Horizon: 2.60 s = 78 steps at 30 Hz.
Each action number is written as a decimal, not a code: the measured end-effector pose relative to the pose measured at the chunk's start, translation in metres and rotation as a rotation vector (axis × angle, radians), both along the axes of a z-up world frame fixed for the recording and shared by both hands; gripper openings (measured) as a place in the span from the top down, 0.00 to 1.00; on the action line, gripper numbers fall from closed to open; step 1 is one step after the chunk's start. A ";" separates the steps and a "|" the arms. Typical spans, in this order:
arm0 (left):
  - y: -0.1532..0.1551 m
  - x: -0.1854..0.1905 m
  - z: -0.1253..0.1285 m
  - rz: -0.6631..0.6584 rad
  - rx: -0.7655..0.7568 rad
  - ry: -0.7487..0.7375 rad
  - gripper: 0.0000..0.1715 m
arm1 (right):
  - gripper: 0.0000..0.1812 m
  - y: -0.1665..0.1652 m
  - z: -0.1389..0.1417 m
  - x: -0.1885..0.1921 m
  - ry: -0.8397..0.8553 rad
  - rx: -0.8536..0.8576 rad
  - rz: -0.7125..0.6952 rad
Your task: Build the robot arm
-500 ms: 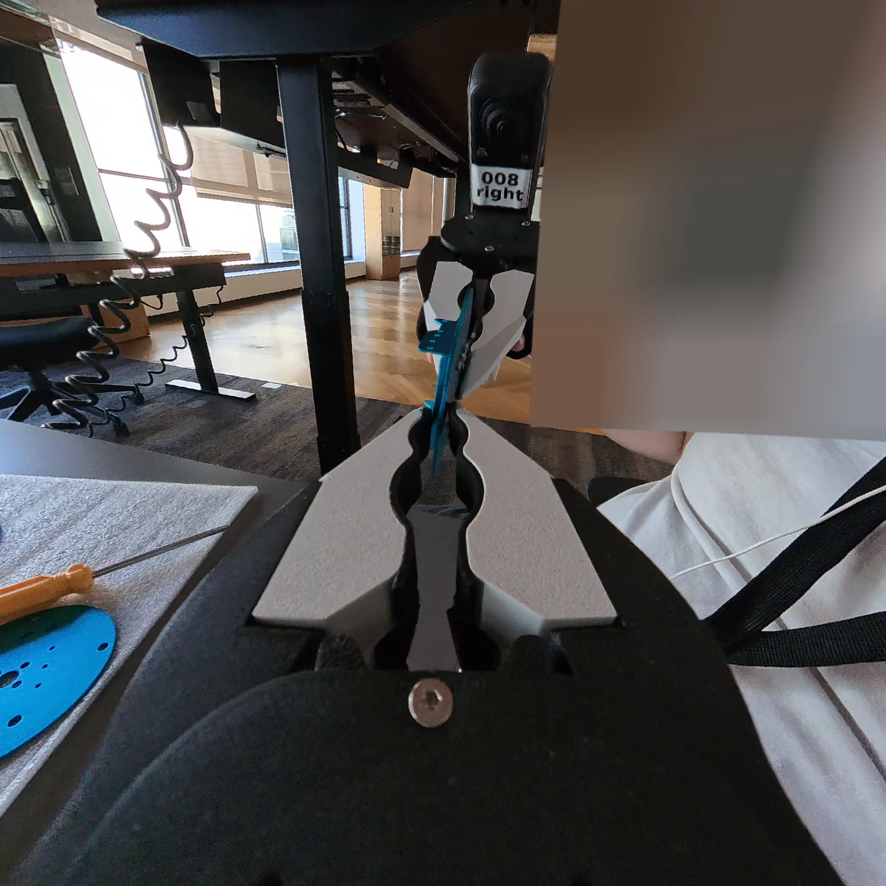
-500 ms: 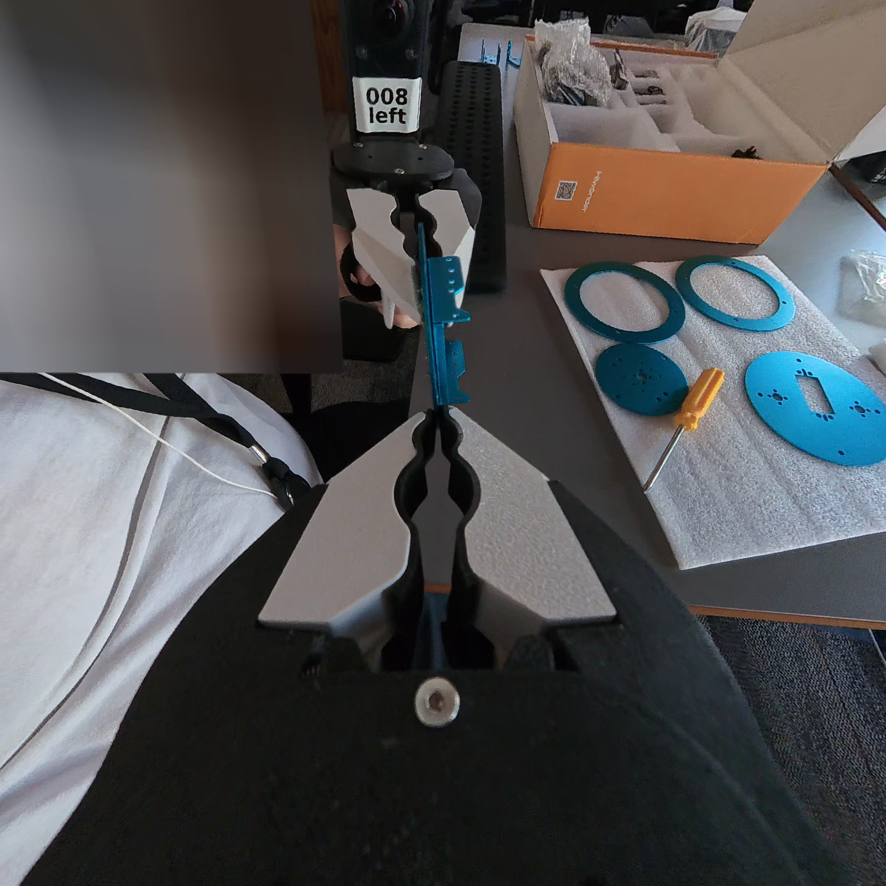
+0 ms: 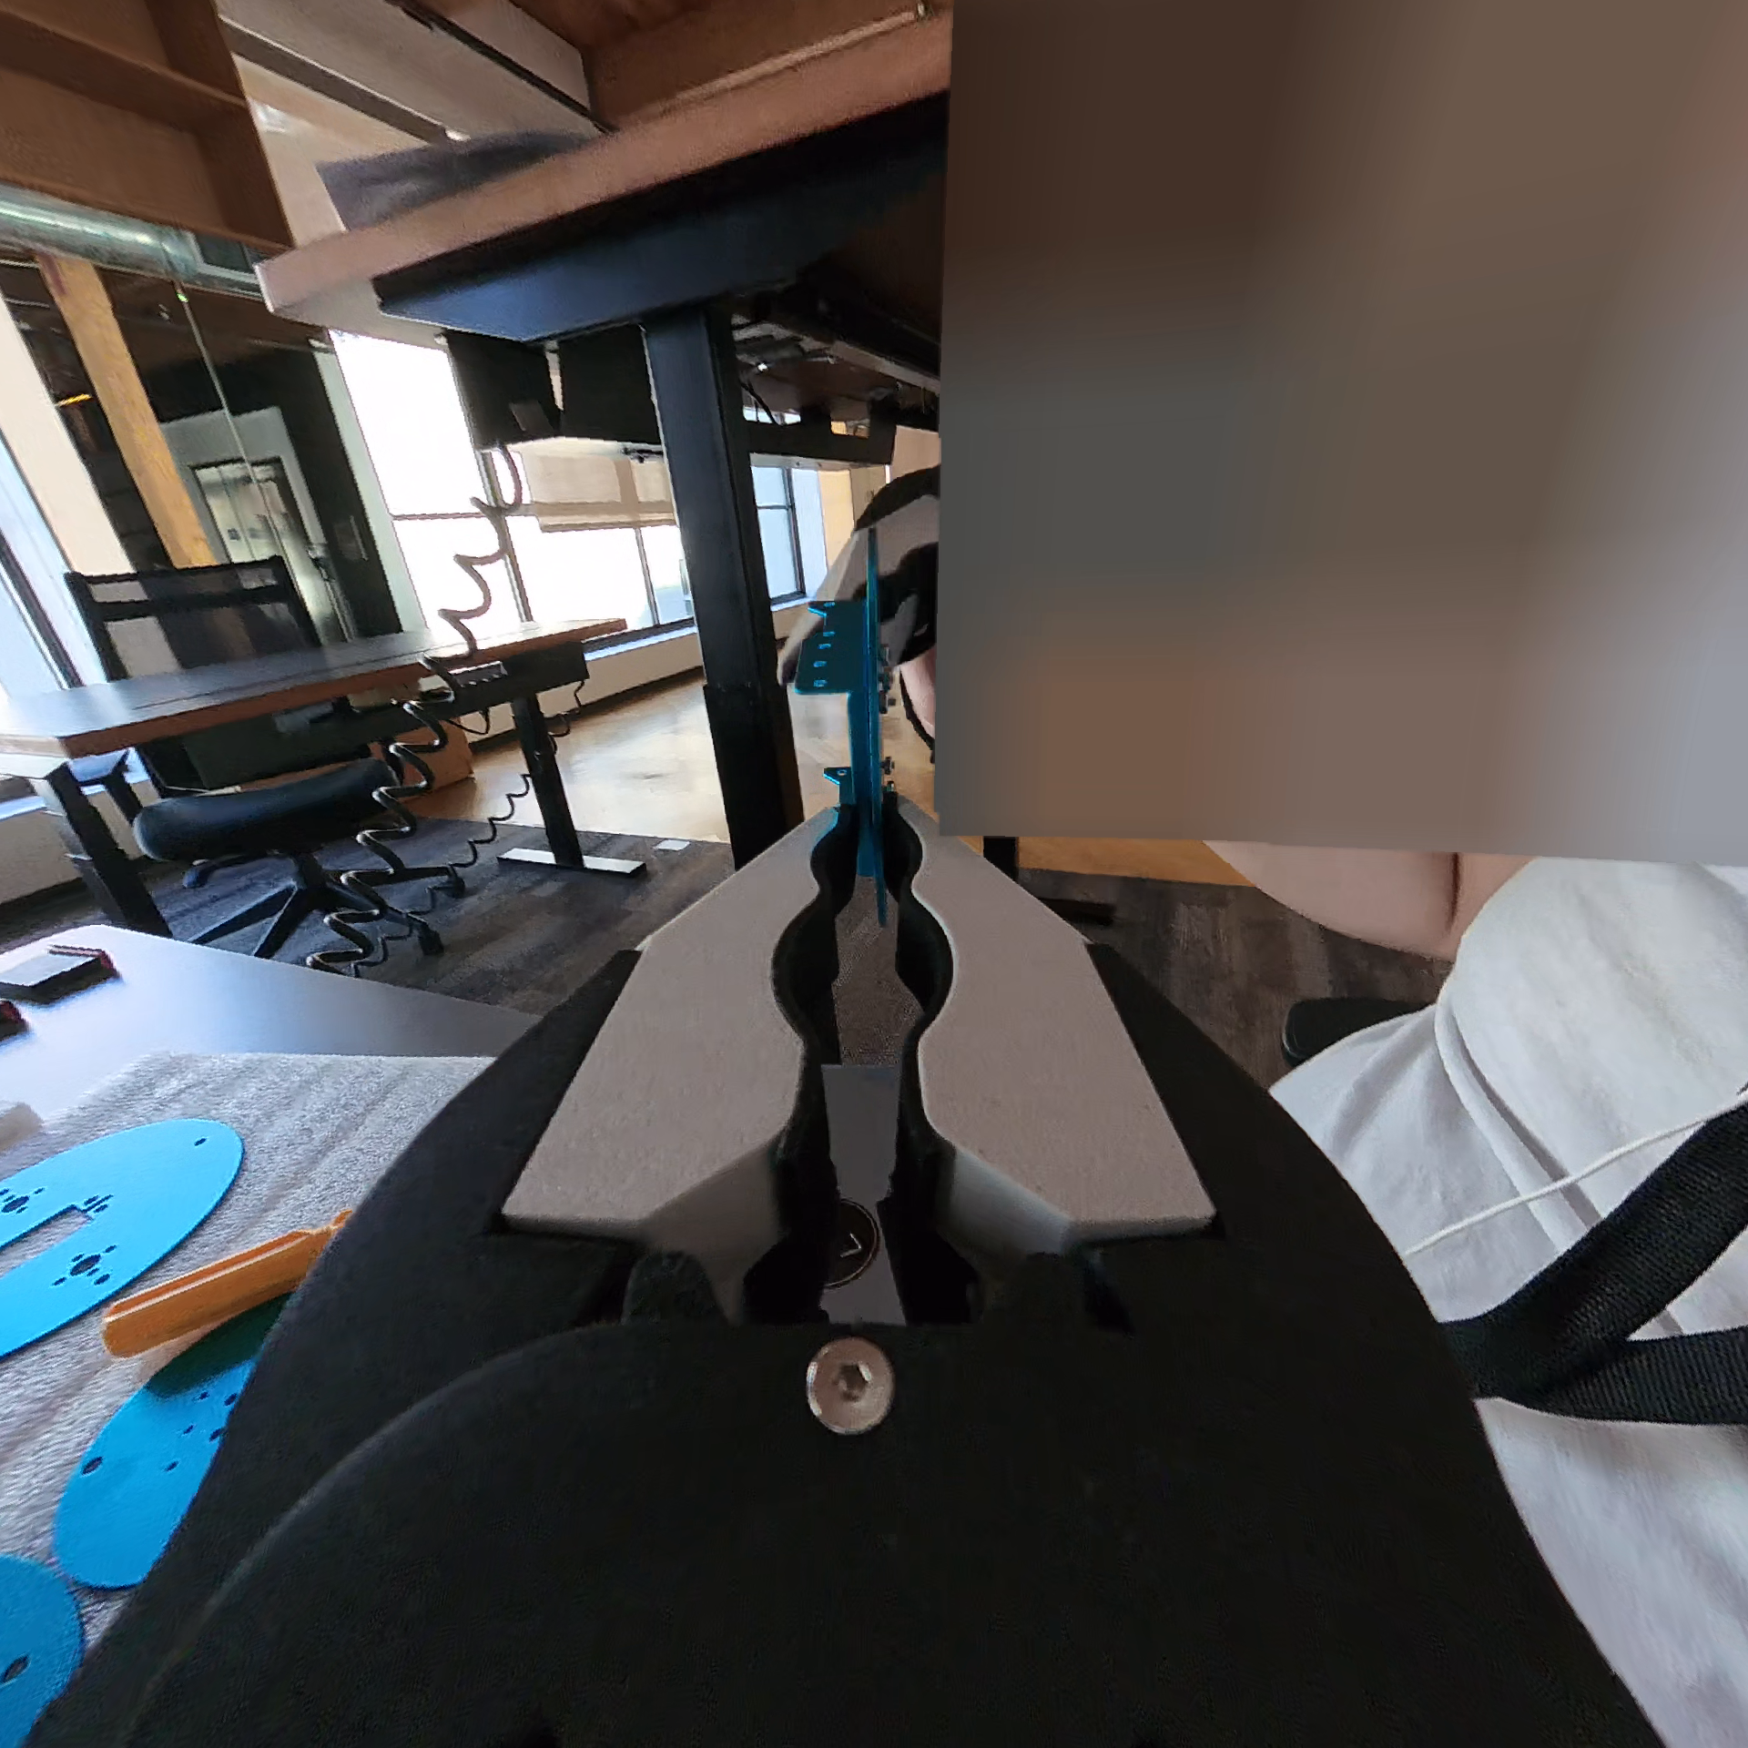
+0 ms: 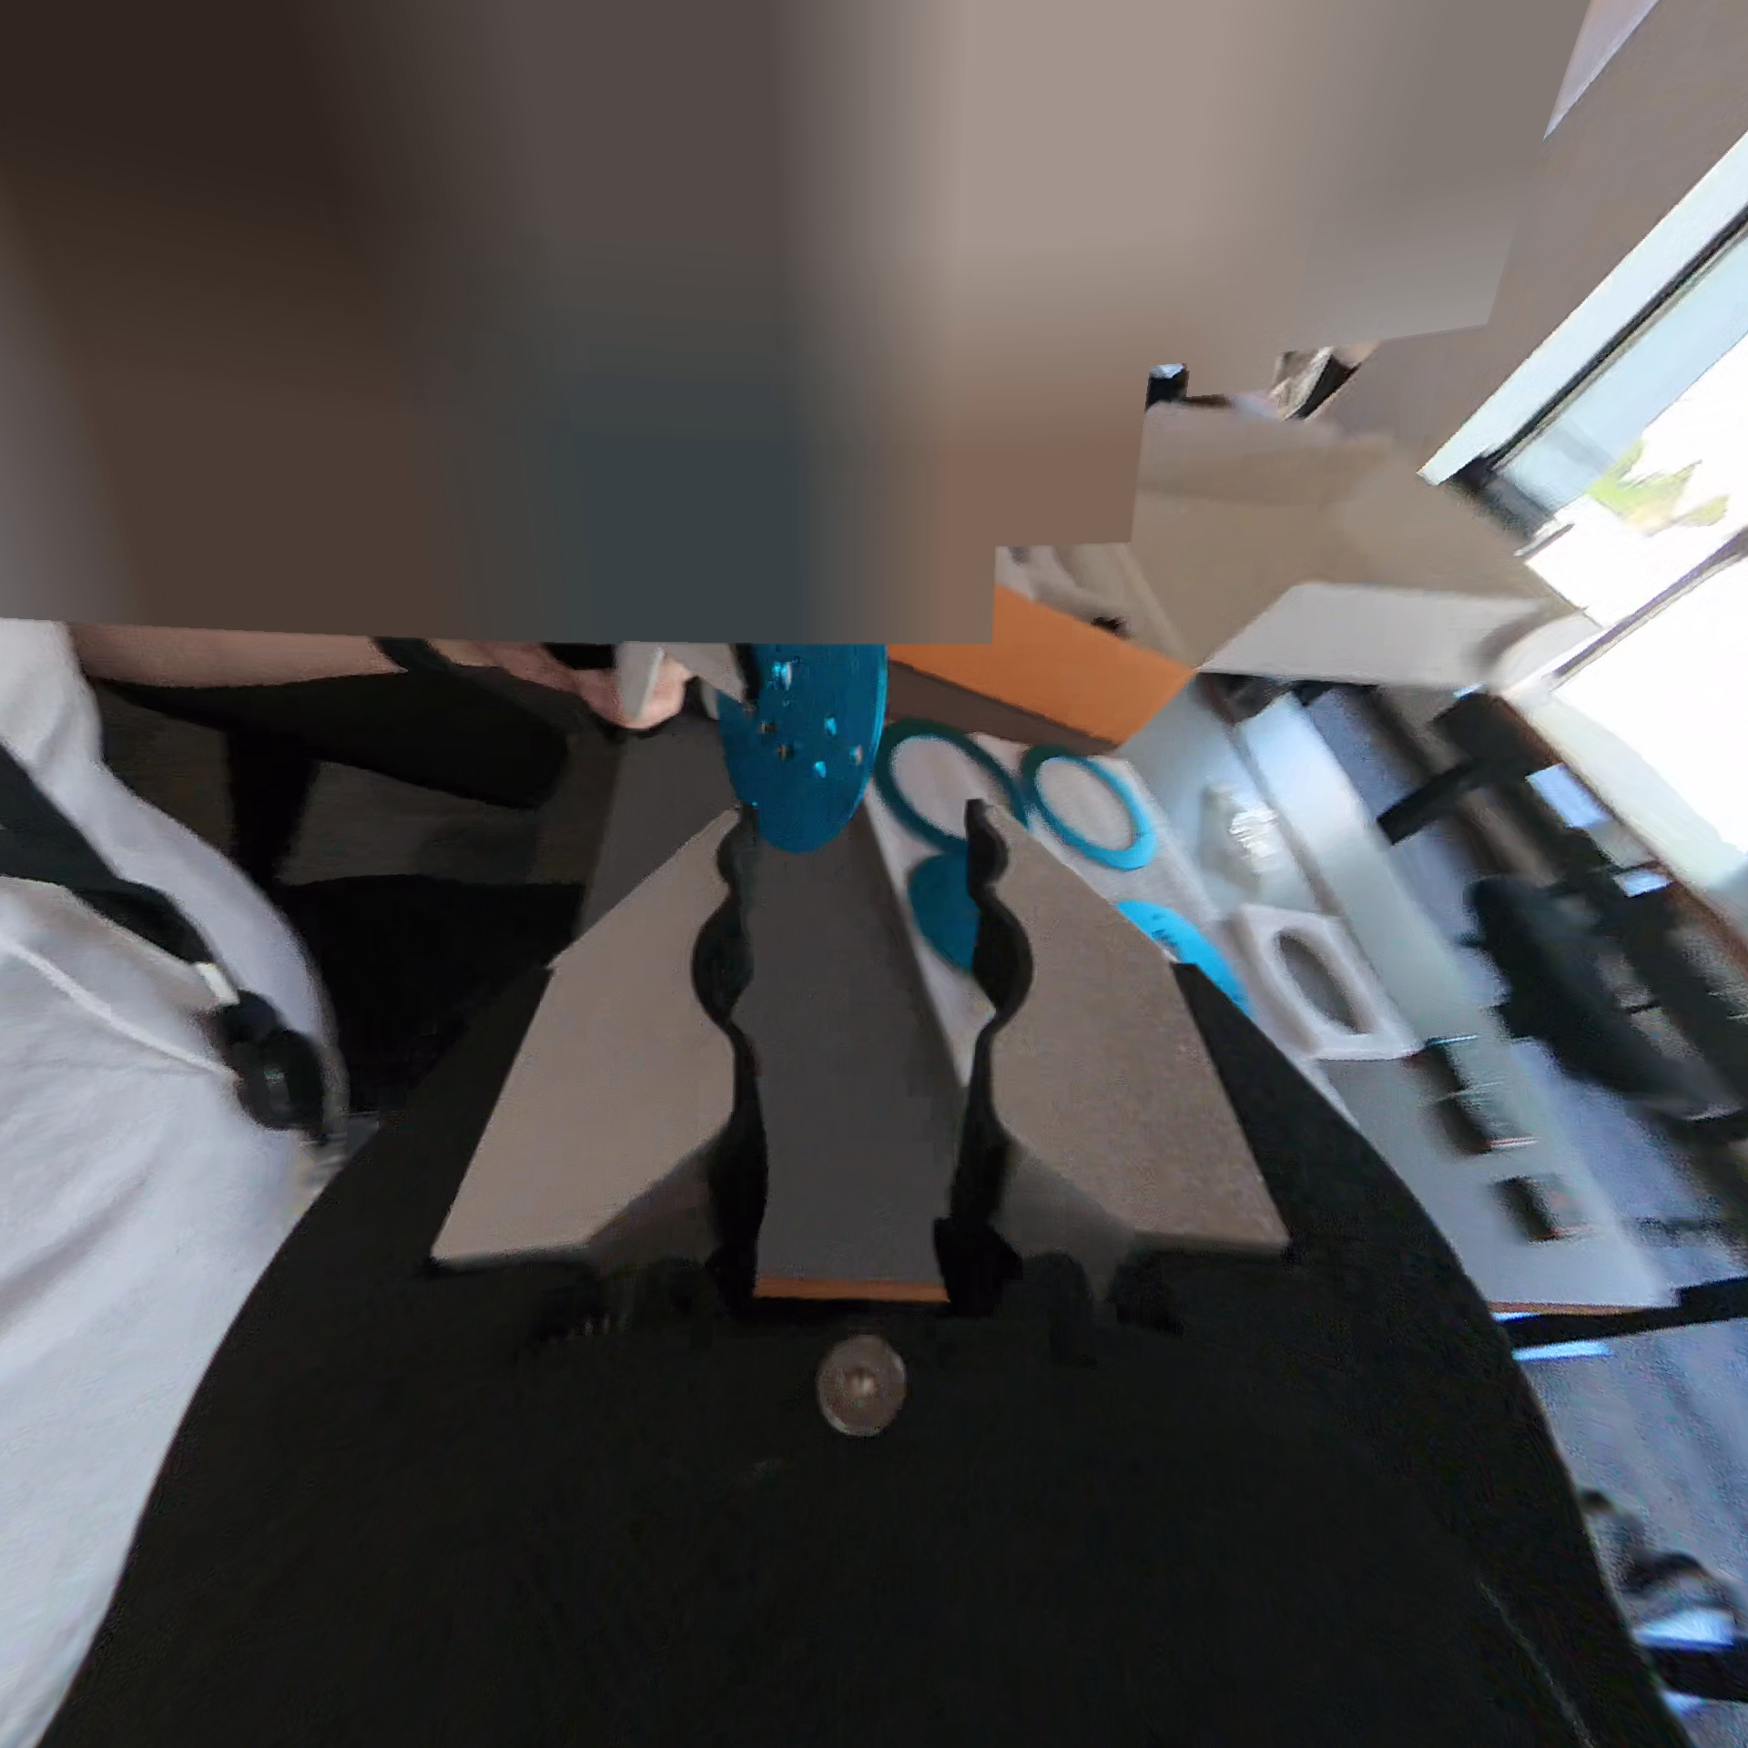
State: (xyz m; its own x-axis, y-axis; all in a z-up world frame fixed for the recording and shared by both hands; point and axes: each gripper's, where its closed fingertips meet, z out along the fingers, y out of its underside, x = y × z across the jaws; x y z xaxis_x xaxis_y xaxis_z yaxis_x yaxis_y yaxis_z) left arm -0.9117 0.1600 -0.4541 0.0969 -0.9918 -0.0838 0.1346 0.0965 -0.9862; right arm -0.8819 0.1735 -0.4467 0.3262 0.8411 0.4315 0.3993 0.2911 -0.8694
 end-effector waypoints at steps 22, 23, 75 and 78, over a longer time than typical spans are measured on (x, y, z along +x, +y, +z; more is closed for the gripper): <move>0.011 0.011 0.018 -0.073 -0.586 -0.019 0.98 | 0.79 -0.001 0.002 -0.028 -0.522 0.928 -0.176; 0.012 0.012 0.017 -0.070 -0.593 -0.018 0.98 | 0.83 0.000 0.000 -0.028 -0.529 0.905 -0.170; 0.022 0.010 0.033 0.108 -0.507 -0.118 0.98 | 0.89 0.012 0.013 -0.024 -0.465 0.872 -0.355; 0.021 0.010 0.035 0.095 -0.514 -0.130 0.98 | 0.90 0.011 0.013 -0.024 -0.457 0.882 -0.364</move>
